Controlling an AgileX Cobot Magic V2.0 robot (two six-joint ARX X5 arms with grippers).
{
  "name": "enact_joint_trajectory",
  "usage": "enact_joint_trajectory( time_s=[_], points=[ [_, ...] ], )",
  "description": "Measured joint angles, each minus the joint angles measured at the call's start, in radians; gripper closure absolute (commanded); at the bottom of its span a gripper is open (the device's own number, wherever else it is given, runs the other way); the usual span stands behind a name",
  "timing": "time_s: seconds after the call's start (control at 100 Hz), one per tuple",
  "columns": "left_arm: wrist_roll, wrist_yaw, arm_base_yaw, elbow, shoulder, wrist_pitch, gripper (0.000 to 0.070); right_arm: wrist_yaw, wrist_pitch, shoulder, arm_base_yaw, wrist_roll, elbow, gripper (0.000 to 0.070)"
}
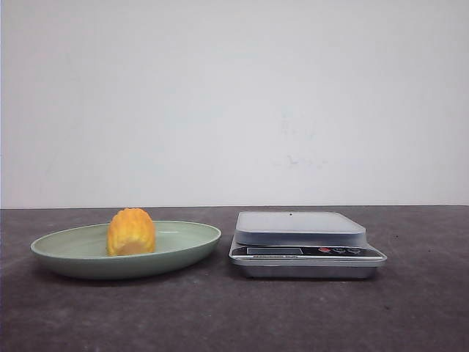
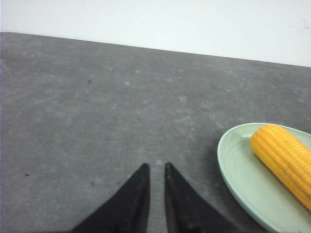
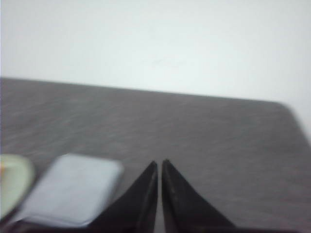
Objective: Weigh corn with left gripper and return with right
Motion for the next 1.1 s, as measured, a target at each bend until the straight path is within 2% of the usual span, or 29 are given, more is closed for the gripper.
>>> enact_joint_trajectory(
  time_s=[0.11,0.24,0.44,0.62,1.1],
  points=[
    [0.0,0.0,0.0,0.0,0.0,0.0,0.0678,-0.01,0.185,-0.108,-0.085,-0.051,-0.218,0.0691],
    [0.0,0.0,0.0,0.0,0.0,0.0,0.0678,-0.042,0.357,-0.218,-0.158,-0.065,-0.457,0.0691],
    [0.0,0.0,0.0,0.0,0.0,0.0,0.0678,-0.071,0.386,-0.316,-0.217,-0.069,-0.691,0.0691],
    [0.0,0.0,0.0,0.0,0.0,0.0,0.0678,-0.081,0.398,-0.329,-0.224,-0.066,-0.761,0.069],
    [0.0,0.0,0.0,0.0,0.0,0.0,0.0678,-0.087,0.448,-0.328,-0.224,-0.055,-0.769,0.069]
  ],
)
